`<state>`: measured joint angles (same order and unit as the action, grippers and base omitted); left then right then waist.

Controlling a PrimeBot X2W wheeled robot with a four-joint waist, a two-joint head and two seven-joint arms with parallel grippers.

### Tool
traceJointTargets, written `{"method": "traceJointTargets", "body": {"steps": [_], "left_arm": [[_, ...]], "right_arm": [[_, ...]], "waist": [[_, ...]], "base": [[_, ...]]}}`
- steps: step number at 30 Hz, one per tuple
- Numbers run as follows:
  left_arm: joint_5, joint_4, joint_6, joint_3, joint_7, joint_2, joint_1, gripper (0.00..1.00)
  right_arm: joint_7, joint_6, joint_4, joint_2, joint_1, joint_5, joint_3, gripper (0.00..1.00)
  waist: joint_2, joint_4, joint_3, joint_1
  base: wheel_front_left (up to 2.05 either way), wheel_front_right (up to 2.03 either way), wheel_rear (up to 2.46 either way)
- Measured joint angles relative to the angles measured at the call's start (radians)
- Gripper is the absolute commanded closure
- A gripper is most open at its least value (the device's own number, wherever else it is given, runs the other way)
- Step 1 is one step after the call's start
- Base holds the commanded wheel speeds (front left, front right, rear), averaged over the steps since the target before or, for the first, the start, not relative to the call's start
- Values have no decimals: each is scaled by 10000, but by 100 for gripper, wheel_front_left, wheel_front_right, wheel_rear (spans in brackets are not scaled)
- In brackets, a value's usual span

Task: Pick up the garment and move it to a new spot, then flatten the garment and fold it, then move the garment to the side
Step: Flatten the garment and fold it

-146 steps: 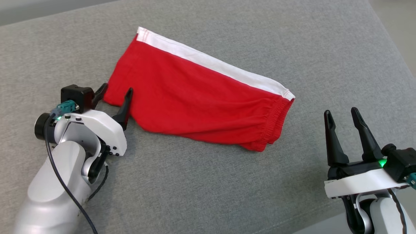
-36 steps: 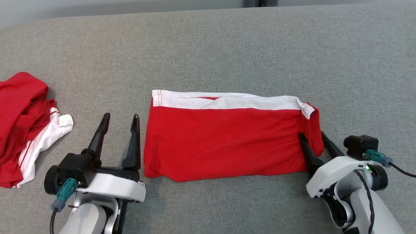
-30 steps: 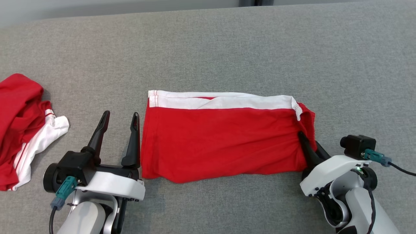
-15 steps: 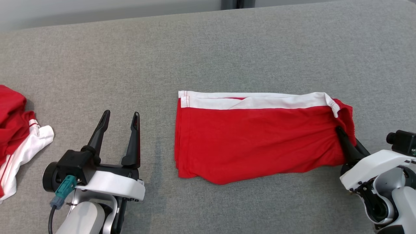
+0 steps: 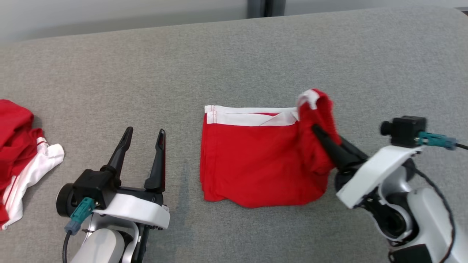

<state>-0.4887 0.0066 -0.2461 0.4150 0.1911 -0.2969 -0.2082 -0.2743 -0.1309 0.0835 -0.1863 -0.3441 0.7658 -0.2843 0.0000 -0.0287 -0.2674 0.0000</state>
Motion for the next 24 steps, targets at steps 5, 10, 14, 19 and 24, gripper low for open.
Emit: {"method": "traceJointTargets", "body": {"steps": [5,10,14,19,24], "left_arm": [[-44,84,88,205,-13,167,-40,0],[-59,259,240,418,61,378,-141,0],[-61,418,341,554,138,545,-248,0],[-92,627,410,587,255,633,-335,0],[-92,727,426,591,339,665,-408,0]], "right_arm": [[-316,0,102,443,-424,-347,-936,100],[-201,0,1145,825,-897,-637,-1515,100],[92,0,2151,963,-1232,-738,-1726,100],[497,0,3083,1047,-1599,-978,-1927,100],[828,0,3340,1126,-1822,-920,-2311,0]], "waist": [[0,395,30,0],[0,942,-31,0],[0,1356,-160,0],[0,1644,-392,-1],[0,1586,-487,-1]], "base": [[0,0,0],[0,0,0],[0,0,0],[0,0,0],[0,0,0]]}}
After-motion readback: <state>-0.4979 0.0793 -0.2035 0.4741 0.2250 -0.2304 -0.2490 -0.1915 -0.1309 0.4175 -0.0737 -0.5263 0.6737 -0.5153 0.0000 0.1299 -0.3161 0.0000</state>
